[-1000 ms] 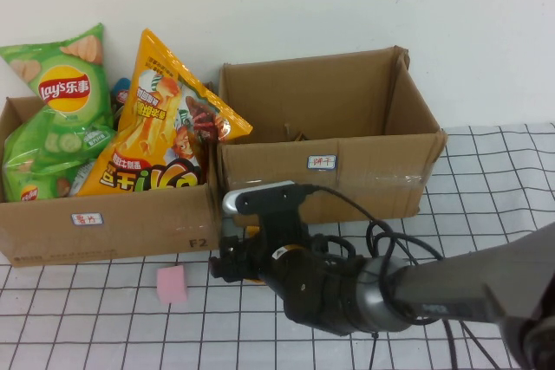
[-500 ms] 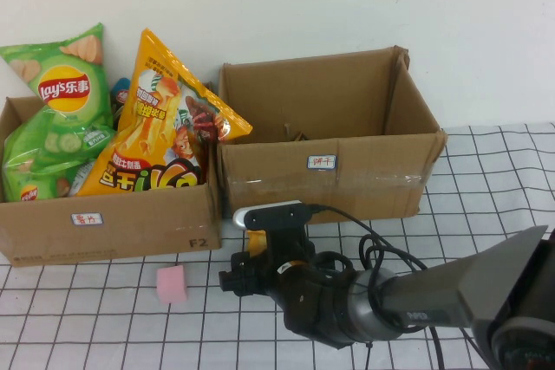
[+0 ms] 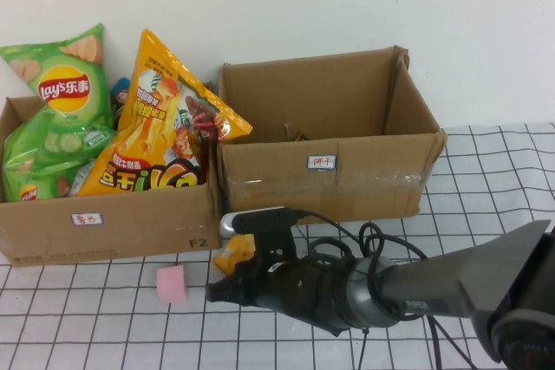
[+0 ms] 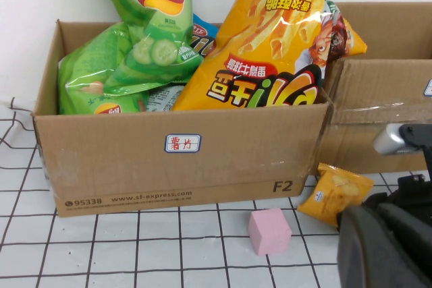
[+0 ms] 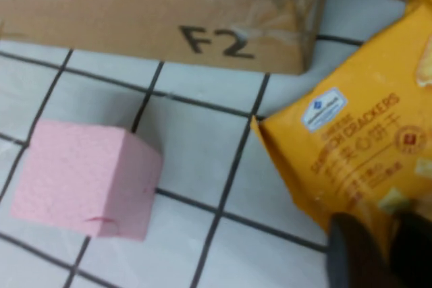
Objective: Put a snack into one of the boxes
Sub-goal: Pick up the biscuit
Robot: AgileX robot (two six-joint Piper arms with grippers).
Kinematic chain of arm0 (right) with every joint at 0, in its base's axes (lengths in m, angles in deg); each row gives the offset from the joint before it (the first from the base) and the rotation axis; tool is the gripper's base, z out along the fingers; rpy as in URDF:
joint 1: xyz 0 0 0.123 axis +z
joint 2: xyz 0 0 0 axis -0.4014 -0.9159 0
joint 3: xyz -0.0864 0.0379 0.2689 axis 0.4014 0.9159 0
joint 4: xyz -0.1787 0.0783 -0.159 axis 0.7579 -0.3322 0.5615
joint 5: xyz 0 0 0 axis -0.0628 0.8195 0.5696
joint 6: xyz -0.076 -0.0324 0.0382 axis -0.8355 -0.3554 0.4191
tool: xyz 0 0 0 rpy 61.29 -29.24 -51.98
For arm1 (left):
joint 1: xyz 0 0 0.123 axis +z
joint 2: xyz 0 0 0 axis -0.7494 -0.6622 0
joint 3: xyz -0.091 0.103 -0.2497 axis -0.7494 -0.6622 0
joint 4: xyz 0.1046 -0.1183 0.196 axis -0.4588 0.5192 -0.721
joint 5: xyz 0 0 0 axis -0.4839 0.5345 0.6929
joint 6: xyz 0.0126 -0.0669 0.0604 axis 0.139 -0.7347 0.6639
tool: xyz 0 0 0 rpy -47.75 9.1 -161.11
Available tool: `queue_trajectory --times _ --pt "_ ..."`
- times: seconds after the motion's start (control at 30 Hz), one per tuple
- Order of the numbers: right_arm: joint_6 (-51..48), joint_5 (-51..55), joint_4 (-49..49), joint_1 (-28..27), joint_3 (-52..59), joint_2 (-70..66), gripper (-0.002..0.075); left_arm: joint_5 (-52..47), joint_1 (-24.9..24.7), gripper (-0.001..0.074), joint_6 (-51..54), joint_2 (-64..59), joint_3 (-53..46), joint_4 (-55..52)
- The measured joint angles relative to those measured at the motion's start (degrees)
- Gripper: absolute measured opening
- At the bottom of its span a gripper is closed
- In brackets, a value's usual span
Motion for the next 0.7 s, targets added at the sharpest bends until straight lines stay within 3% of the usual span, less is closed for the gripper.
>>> queue_trajectory --times 0.13,0.43,0.53,0.7 --pt "-0.37 0.72 1.1 0.0 0.0 0.68 0.0032 0.0 0.0 -0.0001 0.0 0.0 0.0 0.0" --pt "-0.46 0.81 2.34 -0.14 -0.04 3.41 0.0011 0.0 0.0 -0.0001 0.15 0.0 0.0 0.0" --pt "-0.46 0.04 2.49 -0.32 -0.04 3.74 0.0087 0.0 0.0 -0.0001 0.25 0.0 0.0 0.0" --pt "2.74 1.49 2.09 -1.22 -0.04 4.03 0.04 0.0 0.0 -0.0001 0.45 0.0 0.0 0.0"
